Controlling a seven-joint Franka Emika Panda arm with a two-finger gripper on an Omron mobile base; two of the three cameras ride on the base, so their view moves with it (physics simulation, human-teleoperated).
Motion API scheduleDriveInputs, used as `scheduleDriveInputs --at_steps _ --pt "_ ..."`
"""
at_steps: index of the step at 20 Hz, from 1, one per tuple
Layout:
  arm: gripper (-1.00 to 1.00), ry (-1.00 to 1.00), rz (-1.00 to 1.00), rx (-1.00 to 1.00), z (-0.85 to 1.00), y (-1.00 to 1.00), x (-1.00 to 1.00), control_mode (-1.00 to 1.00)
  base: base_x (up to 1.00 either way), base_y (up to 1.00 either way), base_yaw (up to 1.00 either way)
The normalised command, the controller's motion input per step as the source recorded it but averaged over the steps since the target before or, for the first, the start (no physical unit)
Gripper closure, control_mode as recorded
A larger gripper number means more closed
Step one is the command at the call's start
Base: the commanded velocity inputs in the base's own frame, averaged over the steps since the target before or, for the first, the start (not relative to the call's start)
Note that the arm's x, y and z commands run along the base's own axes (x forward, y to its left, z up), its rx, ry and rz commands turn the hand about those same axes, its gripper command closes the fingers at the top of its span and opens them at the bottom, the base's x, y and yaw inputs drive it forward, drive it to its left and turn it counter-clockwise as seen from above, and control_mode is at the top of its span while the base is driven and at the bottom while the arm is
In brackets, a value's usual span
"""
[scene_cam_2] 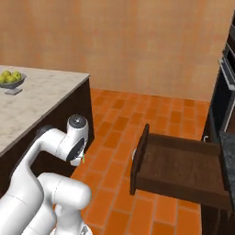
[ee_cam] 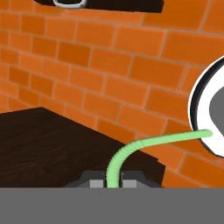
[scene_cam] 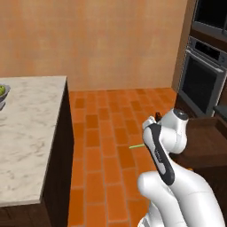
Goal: Take a straw from the drawer in front and place it inside the glass cup on the dining counter.
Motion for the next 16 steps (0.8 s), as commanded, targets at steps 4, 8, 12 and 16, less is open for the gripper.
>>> scheduleDriveInputs --at_steps 4,8,12,16 --pt "1.00 0.00 0.00 0.00 0.00 0.00 0.00 1.00 0.99 0.47 -0.14" --pt "1.00 0.00 0.00 0.00 0.00 0.00 0.00 1.00 1.00 0.27 -0.15" --pt "1.00 0.00 0.00 0.00 0.00 0.00 0.00 1.00 1.00 0.06 -0.19" --pt "1.00 0.00 0.00 0.00 0.00 0.00 0.00 1.00 1.00 0.18 -0.11"
